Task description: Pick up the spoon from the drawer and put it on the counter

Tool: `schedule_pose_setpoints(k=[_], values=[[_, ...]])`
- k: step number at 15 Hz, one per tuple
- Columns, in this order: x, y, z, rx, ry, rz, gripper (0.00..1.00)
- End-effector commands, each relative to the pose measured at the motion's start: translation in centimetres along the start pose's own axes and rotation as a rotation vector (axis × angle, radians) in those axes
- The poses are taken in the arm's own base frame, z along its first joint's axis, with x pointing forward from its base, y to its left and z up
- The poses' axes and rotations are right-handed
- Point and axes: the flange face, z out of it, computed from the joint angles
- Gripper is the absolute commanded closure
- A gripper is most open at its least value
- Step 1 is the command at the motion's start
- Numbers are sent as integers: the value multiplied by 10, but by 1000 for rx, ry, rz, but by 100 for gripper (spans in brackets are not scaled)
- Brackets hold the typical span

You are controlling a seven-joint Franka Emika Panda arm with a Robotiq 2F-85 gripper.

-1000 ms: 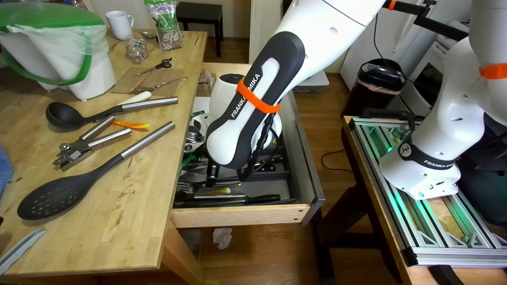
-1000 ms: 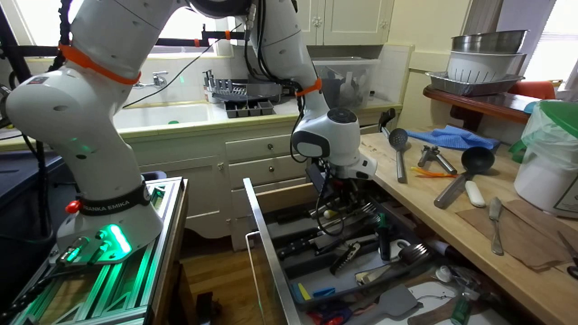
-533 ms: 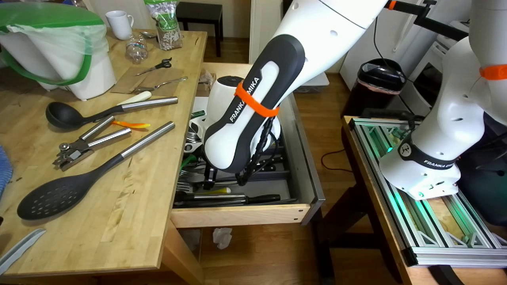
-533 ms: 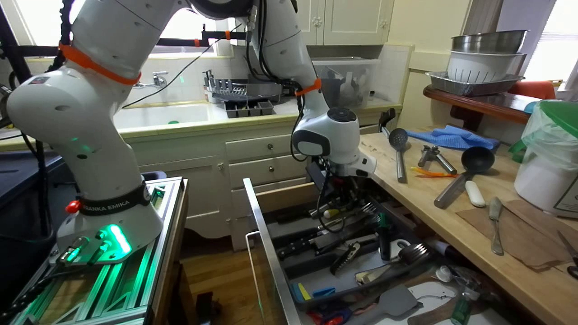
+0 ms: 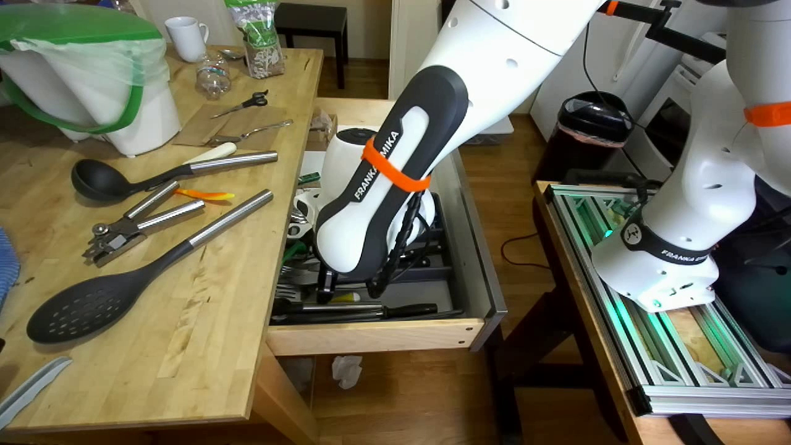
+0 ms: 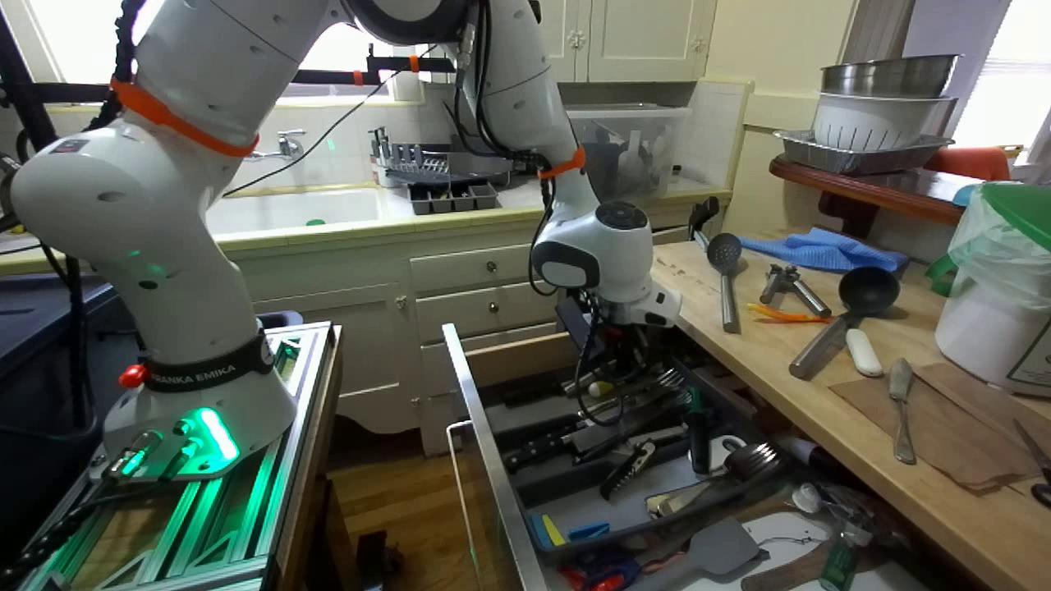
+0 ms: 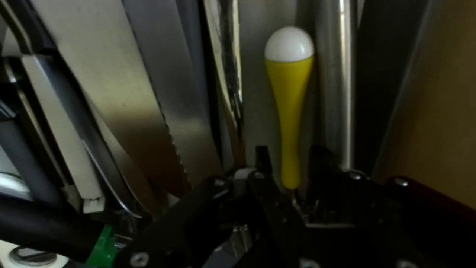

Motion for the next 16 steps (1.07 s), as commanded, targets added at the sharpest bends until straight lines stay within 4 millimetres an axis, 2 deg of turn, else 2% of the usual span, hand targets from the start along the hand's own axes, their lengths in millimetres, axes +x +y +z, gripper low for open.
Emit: schedule_pose_setpoints(k=[1, 2, 5, 6, 8, 12, 16], values=[[2, 2, 12, 20, 27, 19, 65], [1, 5, 13, 23, 27, 23, 64], [-1, 7, 18, 40, 25, 32, 72], [-2, 6, 20, 51, 23, 33, 69], [-4, 7, 23, 61, 23, 34, 73], [-9, 9, 27, 80, 19, 25, 69], [-14, 10, 29, 90, 6, -15, 75]])
